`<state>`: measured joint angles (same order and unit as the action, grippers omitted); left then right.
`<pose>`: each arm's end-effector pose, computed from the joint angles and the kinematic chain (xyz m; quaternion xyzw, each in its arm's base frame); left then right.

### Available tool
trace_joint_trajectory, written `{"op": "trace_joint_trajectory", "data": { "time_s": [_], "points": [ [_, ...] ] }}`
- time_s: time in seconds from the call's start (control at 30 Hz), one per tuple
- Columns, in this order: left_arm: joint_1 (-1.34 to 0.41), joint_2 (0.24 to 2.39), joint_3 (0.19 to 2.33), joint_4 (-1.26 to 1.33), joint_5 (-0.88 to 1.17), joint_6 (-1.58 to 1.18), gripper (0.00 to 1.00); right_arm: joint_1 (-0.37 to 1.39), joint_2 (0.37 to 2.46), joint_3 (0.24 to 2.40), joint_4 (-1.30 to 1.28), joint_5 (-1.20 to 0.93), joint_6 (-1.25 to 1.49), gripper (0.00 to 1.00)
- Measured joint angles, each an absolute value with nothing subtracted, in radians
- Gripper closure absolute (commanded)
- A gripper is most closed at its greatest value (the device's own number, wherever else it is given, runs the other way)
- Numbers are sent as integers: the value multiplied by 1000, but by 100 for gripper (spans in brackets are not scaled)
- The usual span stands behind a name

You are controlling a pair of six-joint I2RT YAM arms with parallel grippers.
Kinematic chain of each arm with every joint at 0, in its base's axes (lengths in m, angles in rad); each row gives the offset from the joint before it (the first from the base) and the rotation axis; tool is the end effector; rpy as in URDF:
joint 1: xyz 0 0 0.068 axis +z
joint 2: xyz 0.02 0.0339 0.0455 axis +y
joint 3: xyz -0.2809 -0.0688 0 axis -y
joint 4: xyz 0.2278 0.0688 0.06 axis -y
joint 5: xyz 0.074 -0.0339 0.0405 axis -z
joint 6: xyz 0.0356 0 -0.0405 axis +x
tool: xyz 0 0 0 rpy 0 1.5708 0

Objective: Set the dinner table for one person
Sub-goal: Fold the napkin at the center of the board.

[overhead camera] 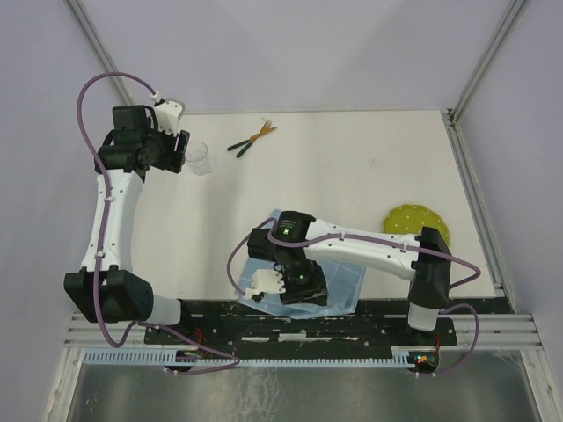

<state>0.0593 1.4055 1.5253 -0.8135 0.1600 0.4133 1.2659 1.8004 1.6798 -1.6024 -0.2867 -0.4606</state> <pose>0.2765 0.0107 0.4076 0.1923 0.8824 0.0287 0.4284 0.0807 0.2900 0.3123 0.7429 -0.6497 -0.1016 0.1251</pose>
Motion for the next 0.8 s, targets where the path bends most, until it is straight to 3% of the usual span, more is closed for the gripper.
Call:
{"op": "trace_joint_trajectory", "data": {
  "time_s": [0.1, 0.27, 0.43, 0.53, 0.57, 0.8],
  "points": [
    [59, 1405, 1525, -813, 160, 414, 30, 1269, 1821, 1680, -1602, -257, -445, 51],
    [58, 1400, 1523, -813, 160, 414, 30, 1262, 1827, 1700, -1602, -163, -418, 55],
    [58, 1390, 1514, -812, 157, 424, 30, 1170, 1831, 1747, -1566, -51, -402, 73],
    [58, 1390, 1512, -810, 152, 424, 30, 1043, 1861, 1786, -1518, -6, -401, 95],
    [58, 1390, 1512, -809, 148, 424, 30, 997, 1881, 1802, -1500, 9, -400, 98],
    [55, 1390, 1512, -789, 121, 424, 30, 817, 2074, 1906, -1406, 28, -396, 98]
  ]
}}
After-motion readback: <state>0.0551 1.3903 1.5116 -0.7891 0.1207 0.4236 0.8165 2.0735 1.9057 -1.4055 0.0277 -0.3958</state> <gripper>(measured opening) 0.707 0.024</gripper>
